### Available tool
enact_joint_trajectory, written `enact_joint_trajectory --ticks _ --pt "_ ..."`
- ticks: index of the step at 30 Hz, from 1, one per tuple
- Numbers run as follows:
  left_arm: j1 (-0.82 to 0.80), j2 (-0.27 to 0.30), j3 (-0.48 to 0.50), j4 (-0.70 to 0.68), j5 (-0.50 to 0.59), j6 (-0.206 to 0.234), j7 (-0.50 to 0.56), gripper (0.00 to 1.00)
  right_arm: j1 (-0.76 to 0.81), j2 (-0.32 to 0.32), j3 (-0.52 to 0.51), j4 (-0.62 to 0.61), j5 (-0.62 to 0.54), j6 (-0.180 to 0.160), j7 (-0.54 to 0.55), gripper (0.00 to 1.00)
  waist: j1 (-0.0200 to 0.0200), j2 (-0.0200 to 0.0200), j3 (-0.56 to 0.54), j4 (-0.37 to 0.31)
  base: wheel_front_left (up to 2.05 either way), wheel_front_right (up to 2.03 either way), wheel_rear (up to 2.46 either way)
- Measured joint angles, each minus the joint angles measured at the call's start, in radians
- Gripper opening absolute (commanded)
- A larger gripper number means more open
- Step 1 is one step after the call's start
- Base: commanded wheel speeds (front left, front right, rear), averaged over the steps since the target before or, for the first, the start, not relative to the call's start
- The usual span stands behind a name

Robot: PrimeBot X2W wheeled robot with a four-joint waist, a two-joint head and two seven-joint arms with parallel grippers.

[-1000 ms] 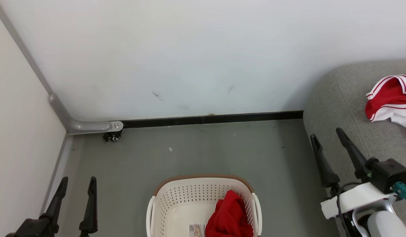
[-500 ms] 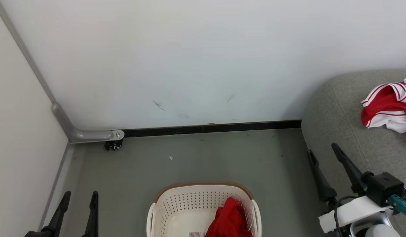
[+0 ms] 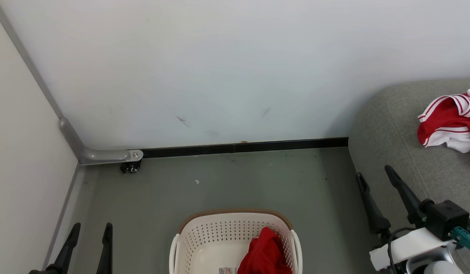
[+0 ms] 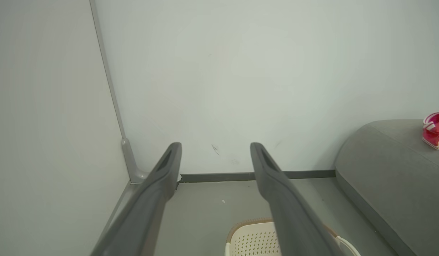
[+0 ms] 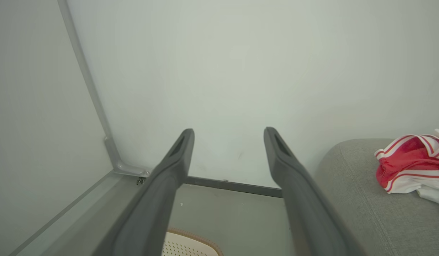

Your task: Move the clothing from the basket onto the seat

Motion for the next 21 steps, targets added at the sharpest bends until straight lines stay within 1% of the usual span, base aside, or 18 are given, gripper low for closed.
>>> enact_joint_trajectory --ticks 11,21 --pt "0.005 -0.001 0.004 0.000 0.024 -0.023 0.000 1.00 0.012 0.002 -0.004 -0.002 0.000 0.000 0.000 1.00 0.0000 0.0000 0.012 0.000 0.00 0.00 0.00" --pt "0.005 -0.002 -0.020 0.005 0.043 -0.051 0.000 1.00 0.012 0.003 -0.011 -0.012 0.000 0.000 0.000 1.00 0.0000 0.0000 0.034 -0.007 0.00 0.00 0.00"
